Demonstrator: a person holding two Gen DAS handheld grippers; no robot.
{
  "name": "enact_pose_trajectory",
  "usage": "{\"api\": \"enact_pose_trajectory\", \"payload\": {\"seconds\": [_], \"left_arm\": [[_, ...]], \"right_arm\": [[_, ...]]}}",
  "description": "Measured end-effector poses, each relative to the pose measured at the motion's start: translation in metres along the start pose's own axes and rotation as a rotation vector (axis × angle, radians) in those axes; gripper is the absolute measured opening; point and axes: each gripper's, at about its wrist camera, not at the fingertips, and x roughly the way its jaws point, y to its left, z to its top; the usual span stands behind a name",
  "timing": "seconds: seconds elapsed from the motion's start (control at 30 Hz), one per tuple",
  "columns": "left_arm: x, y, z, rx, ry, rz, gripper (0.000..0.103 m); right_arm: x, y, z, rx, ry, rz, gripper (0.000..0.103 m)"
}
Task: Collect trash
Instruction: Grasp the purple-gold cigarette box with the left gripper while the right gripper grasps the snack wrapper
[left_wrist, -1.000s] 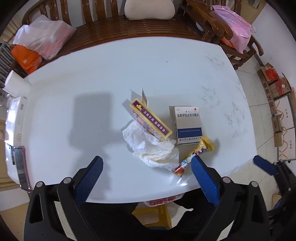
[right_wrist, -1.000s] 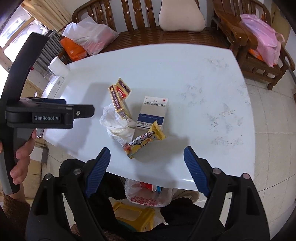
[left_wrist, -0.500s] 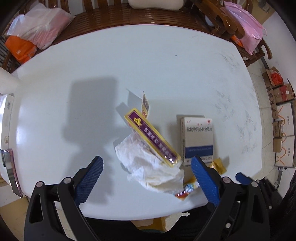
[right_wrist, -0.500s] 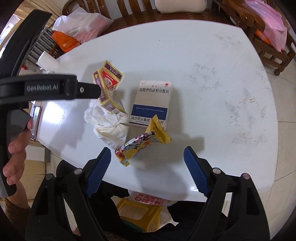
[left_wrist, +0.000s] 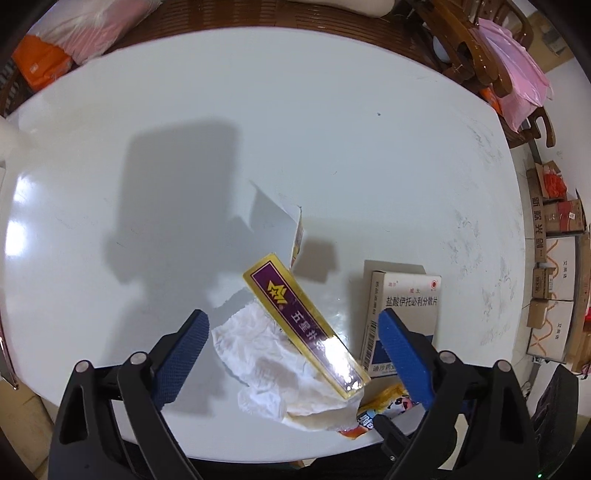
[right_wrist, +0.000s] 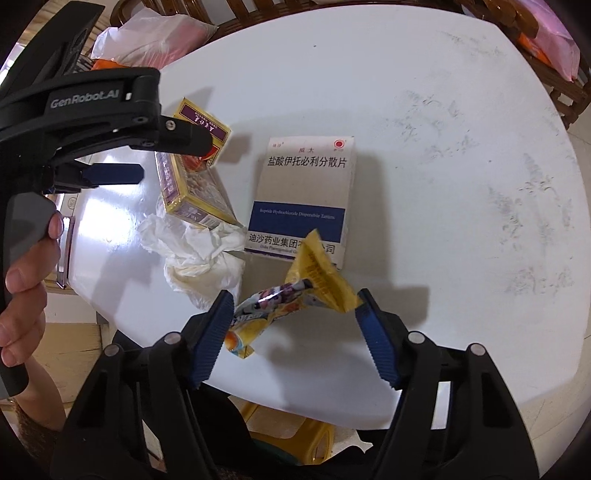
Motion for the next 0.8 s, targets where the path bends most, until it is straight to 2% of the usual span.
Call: {"api": "enact_pose_trajectory", "payload": {"seconds": [0.1,0.2,0.3,0.47,0.53,0.63,0.8], "left_arm": [[0.005,0.002,0.001,-0.017,0.011,-0.008,0.077],[0.01,0.004,0.0,-0.032,0.021,-0.028,0.073],[0.013,0.007,0.0,-0.047,0.028,-0.042,0.061],[0.013,0.006,0.0,-0.051,0.03,-0.061,0.049],[0.014,0.005,0.001,-0.055,0.032,-0.07,0.043],[0.014,0.005,0.002,-0.059,0.031,-0.082,0.041],[0.008,0.004,0.002,-0.053,0.013,-0.086,0.036]], "right_arm": [[0.003,0.001,0.0,-0.002,0.0,0.007,0.059],[0.005,0.003,0.001,-0.007,0.001,0.013,0.054],[0.003,0.005,0.003,-0.011,-0.002,0.015,0.051],[0.003,0.011,0.006,-0.023,-0.004,0.02,0.048],[0.003,0.016,0.007,-0.031,-0.009,0.016,0.042],[0.001,0.015,0.006,-0.041,-0.019,0.012,0.036],[-0.003,0.014,0.004,-0.05,-0.036,0.004,0.034]]}}
